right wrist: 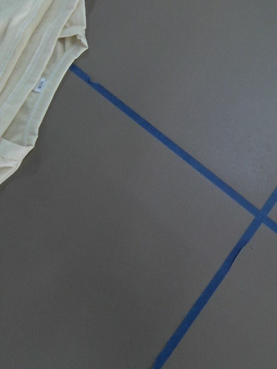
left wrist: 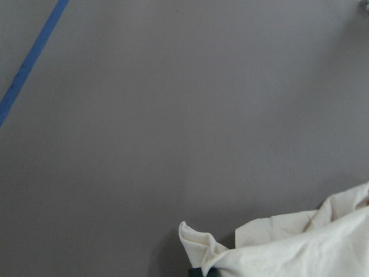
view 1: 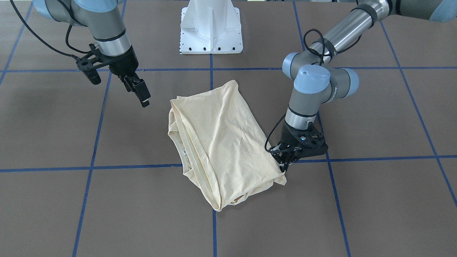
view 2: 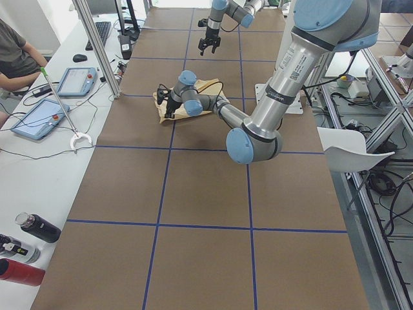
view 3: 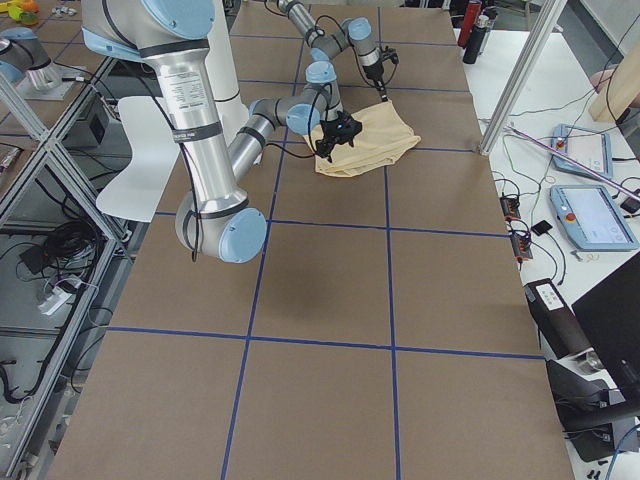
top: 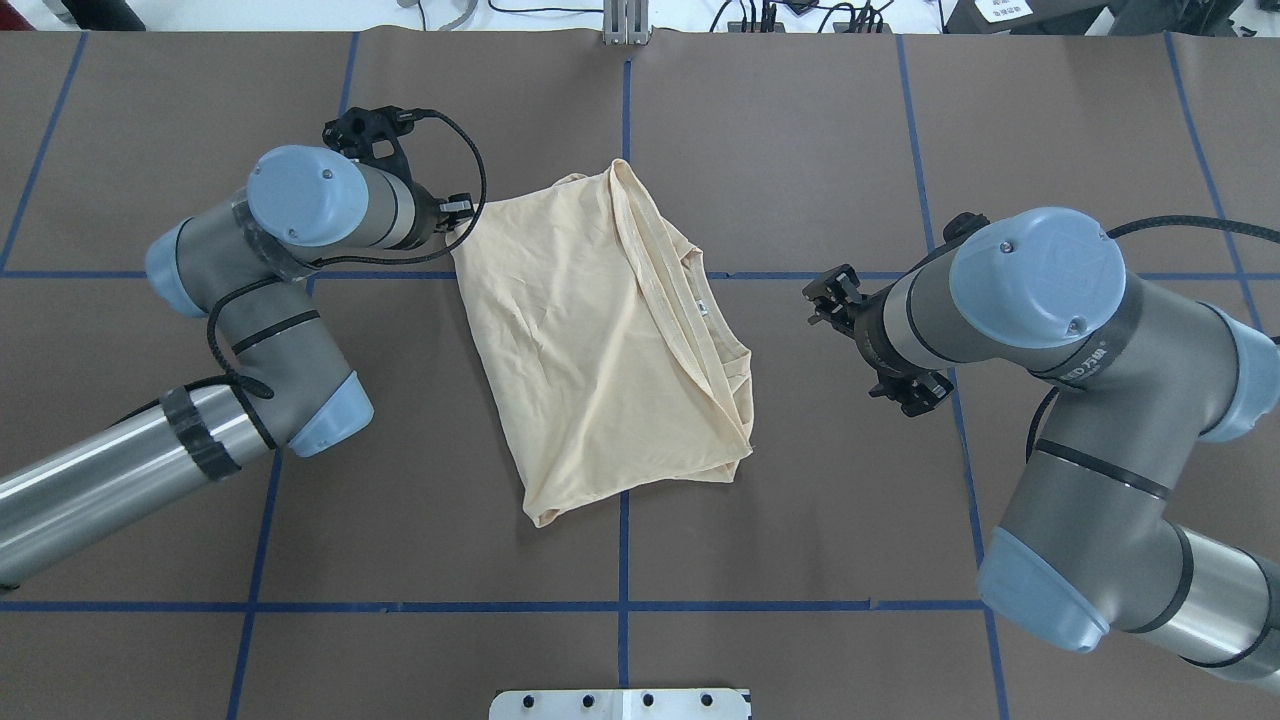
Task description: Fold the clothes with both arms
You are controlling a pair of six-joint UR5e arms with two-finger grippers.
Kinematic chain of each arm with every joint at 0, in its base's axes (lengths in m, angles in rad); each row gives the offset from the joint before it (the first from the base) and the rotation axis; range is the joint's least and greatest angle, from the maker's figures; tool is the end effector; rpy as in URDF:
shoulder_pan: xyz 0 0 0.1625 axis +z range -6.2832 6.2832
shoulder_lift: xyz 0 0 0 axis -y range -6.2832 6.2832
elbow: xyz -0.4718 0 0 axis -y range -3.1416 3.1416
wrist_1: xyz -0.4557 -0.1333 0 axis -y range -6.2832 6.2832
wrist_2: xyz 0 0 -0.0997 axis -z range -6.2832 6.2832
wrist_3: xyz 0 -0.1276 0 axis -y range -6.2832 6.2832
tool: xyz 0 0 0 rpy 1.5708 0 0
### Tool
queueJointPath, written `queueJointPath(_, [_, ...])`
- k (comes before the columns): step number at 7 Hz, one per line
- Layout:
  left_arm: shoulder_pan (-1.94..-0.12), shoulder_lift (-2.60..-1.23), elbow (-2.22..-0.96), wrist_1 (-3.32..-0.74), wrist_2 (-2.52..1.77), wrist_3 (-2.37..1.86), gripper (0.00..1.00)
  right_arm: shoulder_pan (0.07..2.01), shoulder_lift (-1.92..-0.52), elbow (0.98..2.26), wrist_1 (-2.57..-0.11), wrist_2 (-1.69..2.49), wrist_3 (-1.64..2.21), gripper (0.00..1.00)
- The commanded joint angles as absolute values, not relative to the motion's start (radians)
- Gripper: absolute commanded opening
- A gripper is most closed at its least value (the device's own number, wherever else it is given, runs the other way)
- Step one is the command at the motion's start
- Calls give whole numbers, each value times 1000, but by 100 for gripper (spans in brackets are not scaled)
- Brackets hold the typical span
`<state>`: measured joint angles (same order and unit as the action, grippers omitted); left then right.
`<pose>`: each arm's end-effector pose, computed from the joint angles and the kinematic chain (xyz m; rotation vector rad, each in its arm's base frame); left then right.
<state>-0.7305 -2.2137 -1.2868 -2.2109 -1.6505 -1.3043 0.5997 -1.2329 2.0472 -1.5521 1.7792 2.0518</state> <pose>0.5662 -0.6725 0.3650 0.4161 0.9180 -0.3846 -0.4586 -0.4430 0.2864 -0.1524 -0.8731 0.9257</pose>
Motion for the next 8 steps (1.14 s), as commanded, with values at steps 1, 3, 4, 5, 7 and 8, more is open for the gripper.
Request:
queueJointPath(1, [-775,-2315,-1079,-2345,-1638,-1244,31,607,-1197,2016,-1552,1767,2052,100])
queueJointPath(3, [-779,-2330,-1083,-2344,-1640,-1244,40,606,-1136,1959,-1543,1749,2059,100])
queueJointPath(4, [-785,-2323,-1112,-2333,-1652,-1244,44,603,-1088,1912,-1542,1749,2059,100])
queueJointPath(5, [-795,-2269,-1217,-2315,-1658,-1246,44,597,-1060,1864,-1501,1749,2059,100])
queueJointPath(7, [-796,-2085,-1484,-2257,-1700,-1247,44,514,-1036,1772,-1357,1673,2107,100])
queueJointPath(8, [-795,-2085,-1518,-2196,-1698,-1255,44,470,-1022,1754,-1359,1658,2108,100])
